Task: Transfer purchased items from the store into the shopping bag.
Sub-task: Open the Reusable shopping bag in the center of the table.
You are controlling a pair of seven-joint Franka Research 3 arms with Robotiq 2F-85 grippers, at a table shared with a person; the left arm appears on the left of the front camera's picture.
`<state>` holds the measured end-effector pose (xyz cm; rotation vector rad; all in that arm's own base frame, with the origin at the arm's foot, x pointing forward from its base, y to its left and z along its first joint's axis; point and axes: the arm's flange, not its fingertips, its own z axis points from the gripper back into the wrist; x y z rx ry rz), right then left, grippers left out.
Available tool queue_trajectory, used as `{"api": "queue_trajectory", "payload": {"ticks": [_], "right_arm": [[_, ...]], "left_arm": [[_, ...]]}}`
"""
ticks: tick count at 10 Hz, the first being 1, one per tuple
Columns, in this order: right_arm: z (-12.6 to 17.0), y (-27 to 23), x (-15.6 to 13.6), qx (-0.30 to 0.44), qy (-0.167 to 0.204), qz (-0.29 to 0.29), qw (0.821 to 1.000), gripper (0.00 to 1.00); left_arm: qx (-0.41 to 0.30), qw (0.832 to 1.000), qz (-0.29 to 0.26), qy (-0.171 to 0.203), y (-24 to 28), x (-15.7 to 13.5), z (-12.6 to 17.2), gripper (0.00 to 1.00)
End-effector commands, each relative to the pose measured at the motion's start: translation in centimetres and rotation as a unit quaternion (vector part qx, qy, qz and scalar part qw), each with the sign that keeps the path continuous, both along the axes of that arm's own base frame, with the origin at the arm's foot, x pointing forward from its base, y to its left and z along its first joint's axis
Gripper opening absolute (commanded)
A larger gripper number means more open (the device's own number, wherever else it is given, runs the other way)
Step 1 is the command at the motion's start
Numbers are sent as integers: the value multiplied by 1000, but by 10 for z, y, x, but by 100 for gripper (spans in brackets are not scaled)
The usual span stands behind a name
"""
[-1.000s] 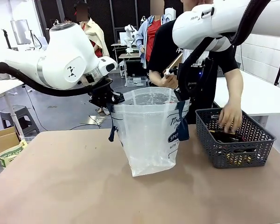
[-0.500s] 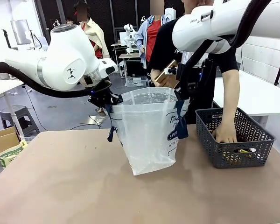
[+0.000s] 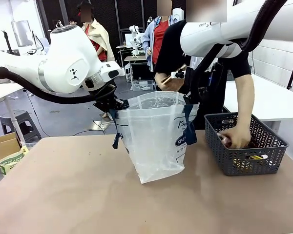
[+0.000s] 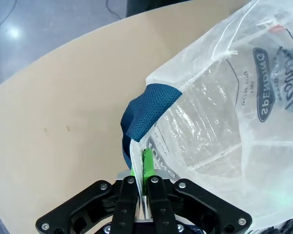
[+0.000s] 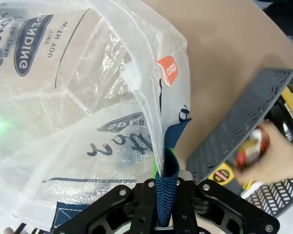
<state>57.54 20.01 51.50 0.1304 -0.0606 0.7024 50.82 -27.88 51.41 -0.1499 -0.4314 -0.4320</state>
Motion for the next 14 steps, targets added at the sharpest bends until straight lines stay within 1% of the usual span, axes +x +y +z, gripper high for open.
{"api": "queue_trajectory", "payload": {"ticks": [1, 3, 5, 7, 8, 9, 14], "right_arm": [[-5, -6, -9, -10, -21, 13, 1000, 0], [-5, -6, -9, -8, -24, 15, 1000, 0], [-5, -5, -10, -10, -26, 19, 999, 0], [-6, -4, -10, -7, -27, 24, 999, 0], [-6, -4, -10, -5, -28, 28, 999, 0], [0, 0, -3, 1, -9, 12, 1000, 0], [0, 0, -3, 1, -9, 12, 1000, 0]], "left_arm": [[-3, 1000, -28, 14, 11, 2, 5, 0], [-4, 999, -49, 20, 13, 1, 5, 0], [-10, 998, -66, 18, 14, 0, 6, 0], [-13, 997, -72, 24, 12, 0, 3, 0], [-2, 999, -52, 10, 3, 0, 2, 0], [-2, 999, -52, 10, 3, 0, 2, 0], [-2, 999, -52, 10, 3, 0, 2, 0]]}}
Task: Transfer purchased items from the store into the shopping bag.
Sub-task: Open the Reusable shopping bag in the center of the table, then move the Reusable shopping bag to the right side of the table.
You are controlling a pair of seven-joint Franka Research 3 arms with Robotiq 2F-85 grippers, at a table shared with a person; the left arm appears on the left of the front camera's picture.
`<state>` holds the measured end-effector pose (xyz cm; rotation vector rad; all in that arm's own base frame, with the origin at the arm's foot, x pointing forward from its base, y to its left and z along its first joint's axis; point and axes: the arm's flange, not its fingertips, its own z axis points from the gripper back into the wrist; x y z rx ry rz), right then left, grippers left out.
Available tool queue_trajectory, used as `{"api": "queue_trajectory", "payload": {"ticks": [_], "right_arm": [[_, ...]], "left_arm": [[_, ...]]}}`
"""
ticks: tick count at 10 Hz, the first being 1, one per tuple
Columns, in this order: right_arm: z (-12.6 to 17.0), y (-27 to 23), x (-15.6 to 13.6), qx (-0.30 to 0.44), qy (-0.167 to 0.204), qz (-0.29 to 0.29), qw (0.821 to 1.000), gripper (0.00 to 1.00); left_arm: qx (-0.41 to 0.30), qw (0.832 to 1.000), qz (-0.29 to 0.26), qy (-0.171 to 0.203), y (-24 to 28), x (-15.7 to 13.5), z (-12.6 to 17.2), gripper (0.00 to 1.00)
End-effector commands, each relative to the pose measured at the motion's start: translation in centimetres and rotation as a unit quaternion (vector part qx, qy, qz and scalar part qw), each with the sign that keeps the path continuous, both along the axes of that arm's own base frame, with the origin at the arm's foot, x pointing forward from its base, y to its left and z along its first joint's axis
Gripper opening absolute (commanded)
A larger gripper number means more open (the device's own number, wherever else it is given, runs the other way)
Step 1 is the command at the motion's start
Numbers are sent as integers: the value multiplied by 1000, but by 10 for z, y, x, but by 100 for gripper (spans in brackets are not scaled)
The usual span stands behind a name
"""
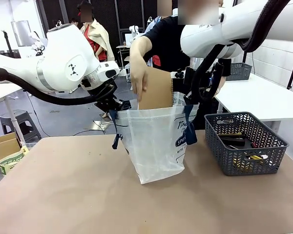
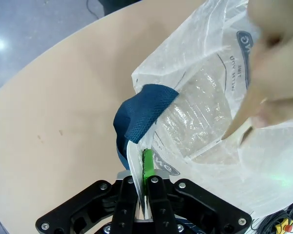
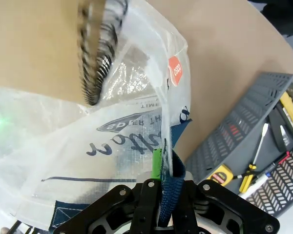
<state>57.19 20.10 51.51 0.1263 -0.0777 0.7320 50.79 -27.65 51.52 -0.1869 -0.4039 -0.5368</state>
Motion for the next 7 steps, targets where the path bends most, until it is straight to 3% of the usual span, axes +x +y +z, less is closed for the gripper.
{"api": "queue_trajectory", "payload": {"ticks": [1, 7], "right_arm": [[0, -1, 0, 0, 0, -2, 1000, 0], [0, -1, 0, 0, 0, -2, 1000, 0]], "left_arm": [[2, 1000, 4, -2, 1, 1, 0, 0], [2, 1000, 4, -2, 1, 1, 0, 0]]}}
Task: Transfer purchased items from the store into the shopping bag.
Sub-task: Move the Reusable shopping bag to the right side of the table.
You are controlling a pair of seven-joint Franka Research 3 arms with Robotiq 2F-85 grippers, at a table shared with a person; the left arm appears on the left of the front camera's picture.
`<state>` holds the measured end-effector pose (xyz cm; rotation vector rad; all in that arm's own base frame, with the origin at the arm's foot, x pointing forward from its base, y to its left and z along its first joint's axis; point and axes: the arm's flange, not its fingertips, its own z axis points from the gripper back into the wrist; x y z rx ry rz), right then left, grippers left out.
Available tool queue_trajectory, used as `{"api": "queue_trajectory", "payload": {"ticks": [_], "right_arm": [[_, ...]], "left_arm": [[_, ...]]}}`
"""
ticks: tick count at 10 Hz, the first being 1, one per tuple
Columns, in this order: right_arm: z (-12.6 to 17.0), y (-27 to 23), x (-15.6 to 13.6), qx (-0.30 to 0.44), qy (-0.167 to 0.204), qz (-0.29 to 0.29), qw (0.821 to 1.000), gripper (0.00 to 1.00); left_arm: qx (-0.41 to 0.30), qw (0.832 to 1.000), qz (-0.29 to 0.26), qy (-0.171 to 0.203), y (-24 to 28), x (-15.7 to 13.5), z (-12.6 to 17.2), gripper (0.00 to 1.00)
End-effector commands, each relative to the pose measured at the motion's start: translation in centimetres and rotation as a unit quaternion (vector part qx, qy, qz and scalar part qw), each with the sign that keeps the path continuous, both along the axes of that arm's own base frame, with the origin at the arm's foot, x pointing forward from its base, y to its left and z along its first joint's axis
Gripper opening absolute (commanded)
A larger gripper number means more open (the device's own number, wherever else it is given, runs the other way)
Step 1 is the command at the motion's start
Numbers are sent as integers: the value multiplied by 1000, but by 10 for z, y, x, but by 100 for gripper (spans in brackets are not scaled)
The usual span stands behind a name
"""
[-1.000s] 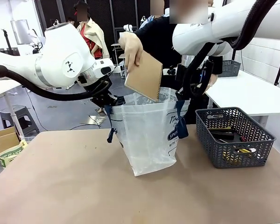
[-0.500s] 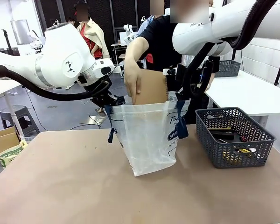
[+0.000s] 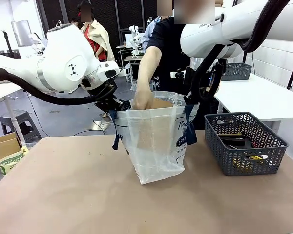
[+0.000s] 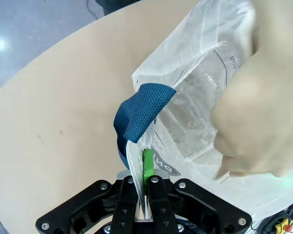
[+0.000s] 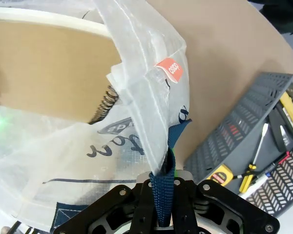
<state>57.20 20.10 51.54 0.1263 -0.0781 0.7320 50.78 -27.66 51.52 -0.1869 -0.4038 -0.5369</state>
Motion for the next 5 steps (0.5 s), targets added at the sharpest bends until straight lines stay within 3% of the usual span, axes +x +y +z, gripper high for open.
{"api": "queue_trajectory", "payload": {"ticks": [1, 5], "right_arm": [[0, -1, 0, 0, 0, -2, 1000, 0], [0, -1, 0, 0, 0, -2, 1000, 0]], "left_arm": [[2, 1000, 4, -2, 1, 1, 0, 0], [2, 1000, 4, -2, 1, 1, 0, 0]]}}
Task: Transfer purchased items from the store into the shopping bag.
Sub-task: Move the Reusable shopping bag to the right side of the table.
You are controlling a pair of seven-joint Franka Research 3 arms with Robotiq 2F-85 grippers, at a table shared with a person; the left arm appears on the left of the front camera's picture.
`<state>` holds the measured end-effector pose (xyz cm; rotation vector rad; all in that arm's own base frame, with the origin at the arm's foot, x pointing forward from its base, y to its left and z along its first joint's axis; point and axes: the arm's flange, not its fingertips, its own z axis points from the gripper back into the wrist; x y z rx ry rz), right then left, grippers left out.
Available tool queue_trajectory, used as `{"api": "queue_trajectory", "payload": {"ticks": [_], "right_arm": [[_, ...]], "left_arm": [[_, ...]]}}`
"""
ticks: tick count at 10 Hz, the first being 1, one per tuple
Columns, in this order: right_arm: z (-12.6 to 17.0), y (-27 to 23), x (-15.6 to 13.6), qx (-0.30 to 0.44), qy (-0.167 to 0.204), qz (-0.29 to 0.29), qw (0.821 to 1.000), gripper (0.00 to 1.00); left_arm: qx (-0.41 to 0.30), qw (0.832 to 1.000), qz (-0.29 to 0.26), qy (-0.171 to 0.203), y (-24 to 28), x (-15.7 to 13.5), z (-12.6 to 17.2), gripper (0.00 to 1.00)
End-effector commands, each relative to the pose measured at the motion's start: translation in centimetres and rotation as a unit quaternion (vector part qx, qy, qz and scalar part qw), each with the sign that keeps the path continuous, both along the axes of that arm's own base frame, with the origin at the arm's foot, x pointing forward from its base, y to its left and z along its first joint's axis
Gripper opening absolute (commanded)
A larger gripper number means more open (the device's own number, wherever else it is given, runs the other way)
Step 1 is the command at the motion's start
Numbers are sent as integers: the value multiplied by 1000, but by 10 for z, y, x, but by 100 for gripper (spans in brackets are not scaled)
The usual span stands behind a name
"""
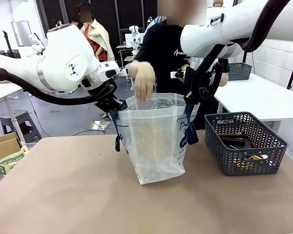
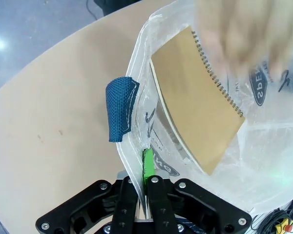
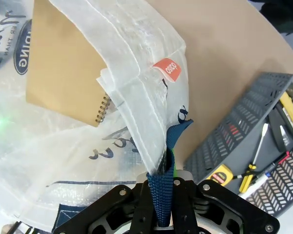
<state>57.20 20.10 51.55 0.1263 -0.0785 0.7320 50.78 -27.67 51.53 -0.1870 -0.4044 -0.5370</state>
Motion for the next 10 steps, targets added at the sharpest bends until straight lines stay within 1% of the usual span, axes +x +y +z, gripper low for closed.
{"api": "queue_trajectory", "payload": {"ticks": [1, 10], "right_arm": [[-1, -1, 0, 0, 0, -2, 1000, 0], [-1, -1, 0, 0, 0, -2, 1000, 0]], "left_arm": [[2, 1000, 4, -2, 1, 1, 0, 0], [2, 1000, 4, -2, 1, 1, 0, 0]]}}
